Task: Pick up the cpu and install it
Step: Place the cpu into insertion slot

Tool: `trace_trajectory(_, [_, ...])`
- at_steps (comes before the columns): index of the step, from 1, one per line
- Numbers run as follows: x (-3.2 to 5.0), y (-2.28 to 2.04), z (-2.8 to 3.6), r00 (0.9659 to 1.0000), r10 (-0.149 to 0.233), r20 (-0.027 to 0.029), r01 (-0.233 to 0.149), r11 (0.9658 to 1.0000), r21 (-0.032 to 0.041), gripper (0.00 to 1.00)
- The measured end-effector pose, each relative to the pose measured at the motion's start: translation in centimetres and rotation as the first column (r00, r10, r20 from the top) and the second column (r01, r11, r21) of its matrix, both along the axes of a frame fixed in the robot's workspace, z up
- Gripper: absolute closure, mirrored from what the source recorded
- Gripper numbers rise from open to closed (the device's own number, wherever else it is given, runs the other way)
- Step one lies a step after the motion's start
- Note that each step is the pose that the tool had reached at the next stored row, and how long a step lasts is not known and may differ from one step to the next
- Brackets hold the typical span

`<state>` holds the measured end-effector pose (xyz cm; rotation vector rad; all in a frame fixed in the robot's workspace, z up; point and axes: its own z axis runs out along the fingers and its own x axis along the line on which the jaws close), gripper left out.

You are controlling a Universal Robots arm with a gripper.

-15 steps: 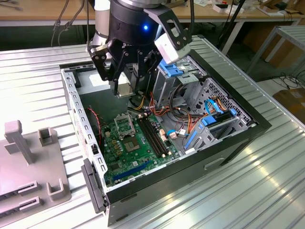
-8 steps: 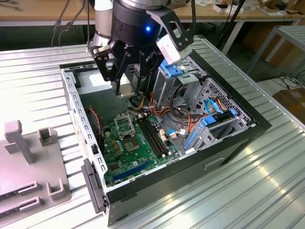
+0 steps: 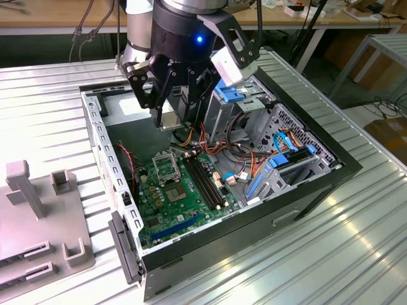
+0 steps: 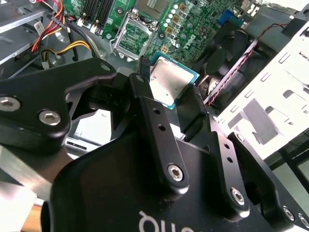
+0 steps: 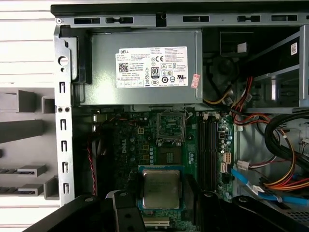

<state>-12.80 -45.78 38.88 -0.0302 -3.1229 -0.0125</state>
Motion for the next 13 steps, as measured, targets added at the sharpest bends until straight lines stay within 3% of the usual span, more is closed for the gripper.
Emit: trace_trajectory(13, [0.04, -0.04, -0.83, 1.0, 0.0, 0.0001, 0.0, 1.0, 0.0001, 0.53])
